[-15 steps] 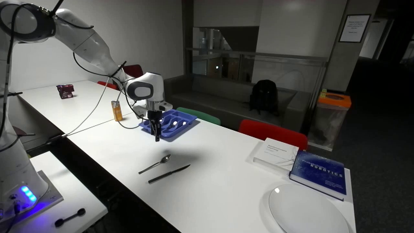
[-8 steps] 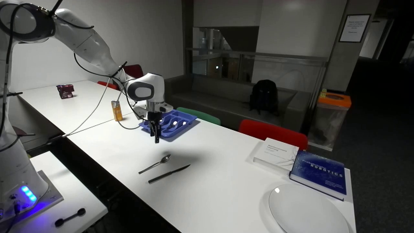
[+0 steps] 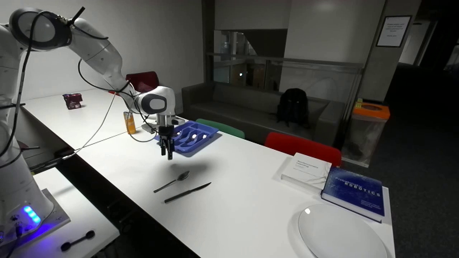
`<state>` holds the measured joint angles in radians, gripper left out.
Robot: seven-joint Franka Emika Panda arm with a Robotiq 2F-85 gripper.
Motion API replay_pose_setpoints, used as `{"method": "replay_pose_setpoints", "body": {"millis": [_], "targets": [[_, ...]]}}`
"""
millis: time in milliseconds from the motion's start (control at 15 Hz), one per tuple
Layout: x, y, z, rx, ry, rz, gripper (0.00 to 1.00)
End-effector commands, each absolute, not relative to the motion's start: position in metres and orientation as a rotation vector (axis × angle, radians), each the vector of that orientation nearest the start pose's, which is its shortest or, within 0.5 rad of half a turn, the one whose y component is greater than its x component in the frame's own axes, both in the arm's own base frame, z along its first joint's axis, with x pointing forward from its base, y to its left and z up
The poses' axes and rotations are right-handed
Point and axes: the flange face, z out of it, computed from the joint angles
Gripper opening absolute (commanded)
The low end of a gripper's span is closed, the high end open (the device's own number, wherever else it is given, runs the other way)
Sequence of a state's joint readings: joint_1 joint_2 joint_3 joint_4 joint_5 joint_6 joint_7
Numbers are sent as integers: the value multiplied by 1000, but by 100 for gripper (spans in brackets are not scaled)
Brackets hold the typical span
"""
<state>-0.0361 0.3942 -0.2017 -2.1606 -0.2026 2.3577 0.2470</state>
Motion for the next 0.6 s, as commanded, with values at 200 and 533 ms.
{"method": "replay_pose_setpoints", "body": {"millis": [200, 533], "targets": [[514, -166, 231, -3238, 600, 179, 100], [502, -208, 239, -3177, 541, 90, 100]]}}
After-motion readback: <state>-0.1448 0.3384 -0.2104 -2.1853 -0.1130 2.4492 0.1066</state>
